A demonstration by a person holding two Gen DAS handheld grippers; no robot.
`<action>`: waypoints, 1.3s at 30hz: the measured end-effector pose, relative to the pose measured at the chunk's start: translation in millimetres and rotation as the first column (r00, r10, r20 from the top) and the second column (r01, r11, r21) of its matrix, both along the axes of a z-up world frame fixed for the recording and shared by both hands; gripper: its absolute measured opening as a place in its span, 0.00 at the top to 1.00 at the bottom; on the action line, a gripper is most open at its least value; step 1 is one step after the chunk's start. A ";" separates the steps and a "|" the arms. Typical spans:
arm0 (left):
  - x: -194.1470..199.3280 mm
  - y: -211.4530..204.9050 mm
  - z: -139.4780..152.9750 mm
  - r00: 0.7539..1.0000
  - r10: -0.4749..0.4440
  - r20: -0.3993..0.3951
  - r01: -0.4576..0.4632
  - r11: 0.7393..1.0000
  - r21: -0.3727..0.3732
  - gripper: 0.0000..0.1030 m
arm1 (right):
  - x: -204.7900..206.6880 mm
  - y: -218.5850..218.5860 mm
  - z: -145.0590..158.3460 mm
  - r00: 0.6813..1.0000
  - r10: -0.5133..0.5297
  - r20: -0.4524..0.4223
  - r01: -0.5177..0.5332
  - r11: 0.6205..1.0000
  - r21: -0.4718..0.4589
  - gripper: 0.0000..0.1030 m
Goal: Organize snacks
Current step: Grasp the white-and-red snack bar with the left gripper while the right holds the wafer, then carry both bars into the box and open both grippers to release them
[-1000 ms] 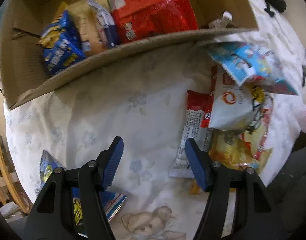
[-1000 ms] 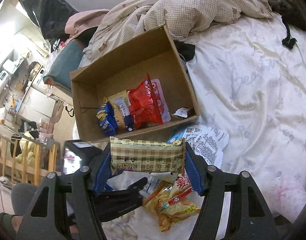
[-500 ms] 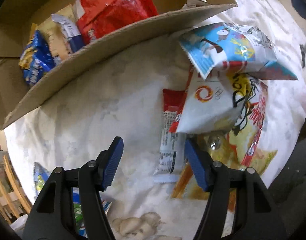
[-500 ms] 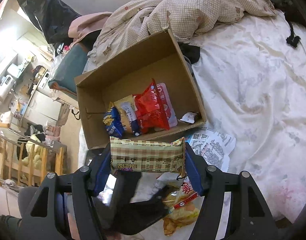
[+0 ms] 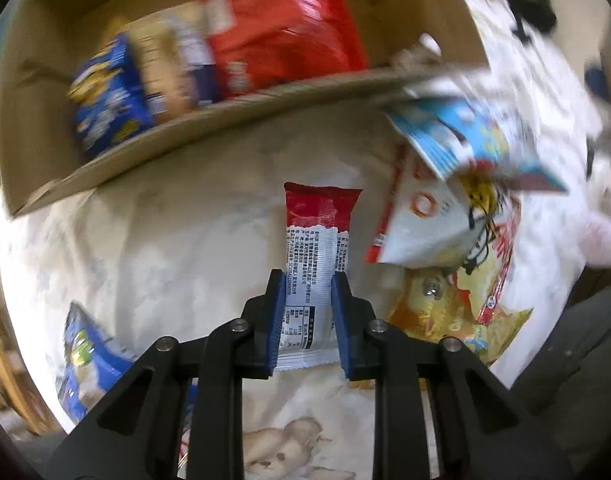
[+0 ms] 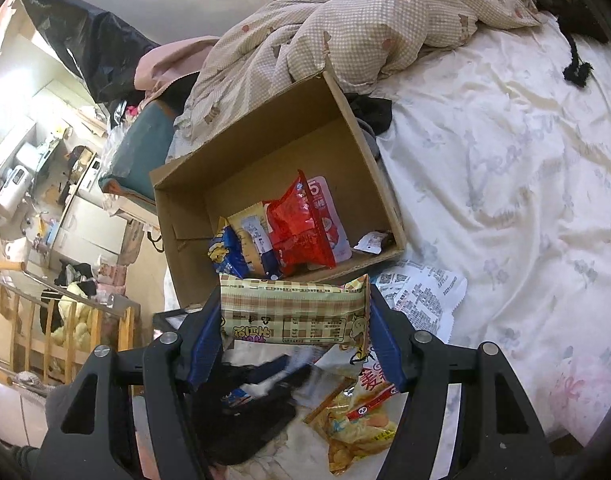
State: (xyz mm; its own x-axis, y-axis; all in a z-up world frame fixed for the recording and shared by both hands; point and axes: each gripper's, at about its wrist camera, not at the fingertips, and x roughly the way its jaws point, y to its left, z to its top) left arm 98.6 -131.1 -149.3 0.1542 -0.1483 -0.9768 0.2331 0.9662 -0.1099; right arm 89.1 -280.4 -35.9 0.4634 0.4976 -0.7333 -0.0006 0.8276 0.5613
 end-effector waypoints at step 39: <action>69.8 109.2 132.0 0.912 0.289 0.290 -0.263 0.957 -0.125 0.81 | 48.9 27.9 7.9 0.996 0.057 0.074 -0.052 0.996 -0.075 0.33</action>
